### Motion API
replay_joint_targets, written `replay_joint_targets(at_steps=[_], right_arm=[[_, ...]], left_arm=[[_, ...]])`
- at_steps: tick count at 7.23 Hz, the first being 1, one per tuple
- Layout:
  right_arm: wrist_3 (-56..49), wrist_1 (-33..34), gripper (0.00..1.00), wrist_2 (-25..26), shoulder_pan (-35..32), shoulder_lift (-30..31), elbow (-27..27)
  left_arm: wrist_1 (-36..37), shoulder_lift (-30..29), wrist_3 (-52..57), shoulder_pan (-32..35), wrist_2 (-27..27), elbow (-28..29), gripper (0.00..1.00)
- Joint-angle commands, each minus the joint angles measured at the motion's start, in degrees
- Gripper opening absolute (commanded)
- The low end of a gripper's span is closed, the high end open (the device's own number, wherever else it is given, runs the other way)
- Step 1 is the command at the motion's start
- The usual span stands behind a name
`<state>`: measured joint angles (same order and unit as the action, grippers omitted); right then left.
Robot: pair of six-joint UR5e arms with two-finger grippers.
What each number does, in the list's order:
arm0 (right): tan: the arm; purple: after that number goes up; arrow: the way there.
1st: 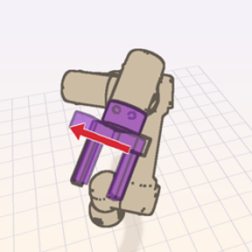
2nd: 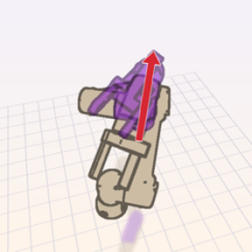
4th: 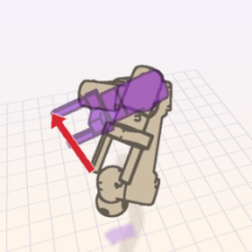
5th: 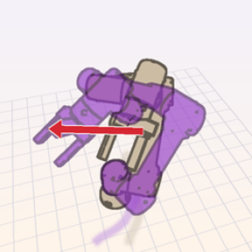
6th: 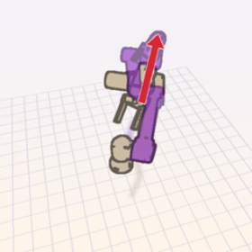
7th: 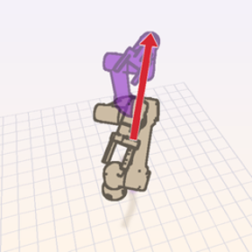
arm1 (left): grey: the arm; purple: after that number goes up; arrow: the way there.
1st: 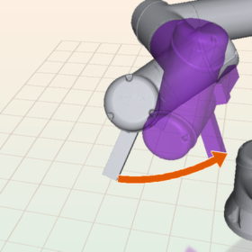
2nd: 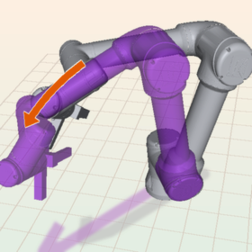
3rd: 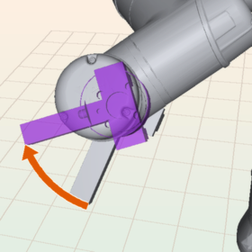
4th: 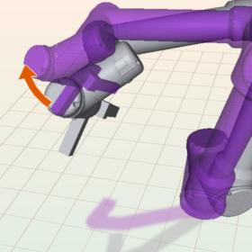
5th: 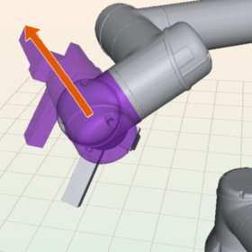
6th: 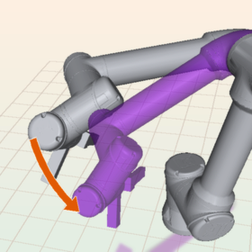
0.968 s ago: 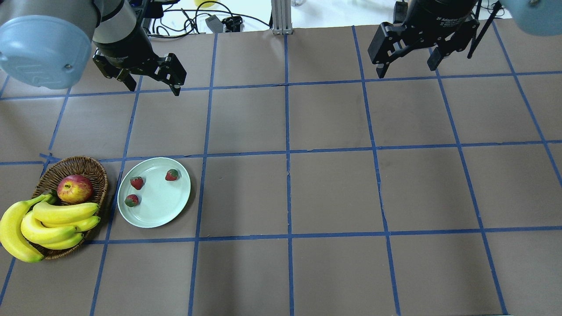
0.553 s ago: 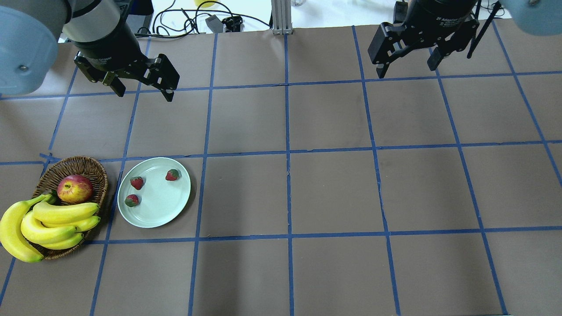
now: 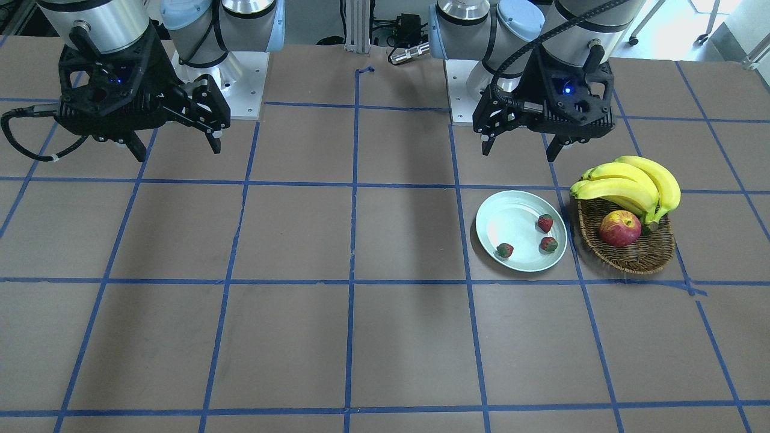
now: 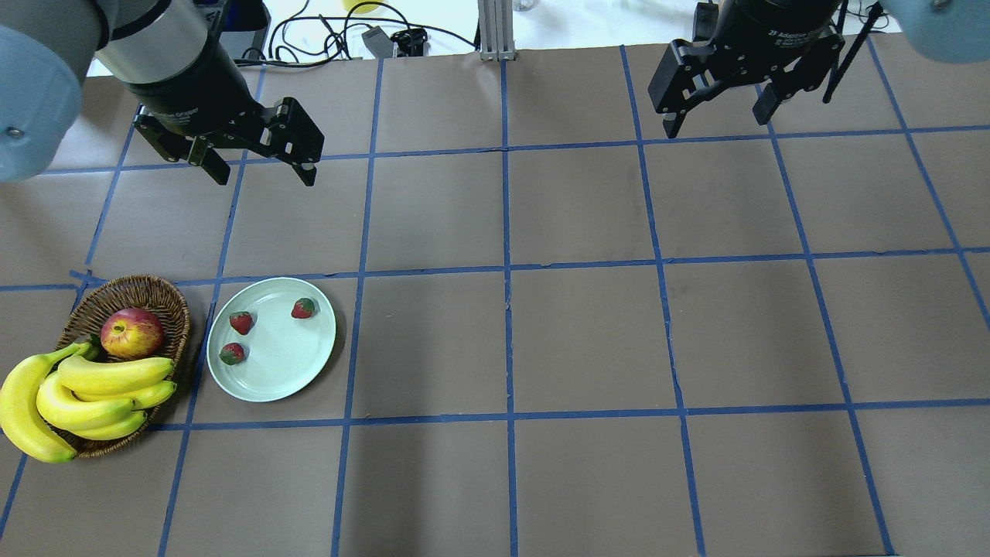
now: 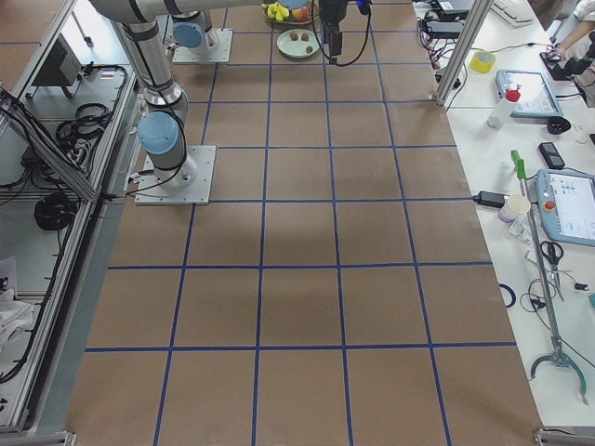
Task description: Collect all strawberries into plate
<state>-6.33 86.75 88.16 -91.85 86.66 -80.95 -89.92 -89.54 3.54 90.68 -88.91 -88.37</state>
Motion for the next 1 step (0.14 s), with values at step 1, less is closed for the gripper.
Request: replay_joint_targets(at_steps=[1], right_arm=[[-0.09,0.0,1.0,0.09,0.0,0.0,0.0]], left_arm=[[0.01,-0.11,-0.03,-0.06,0.05,-0.31,1.0]])
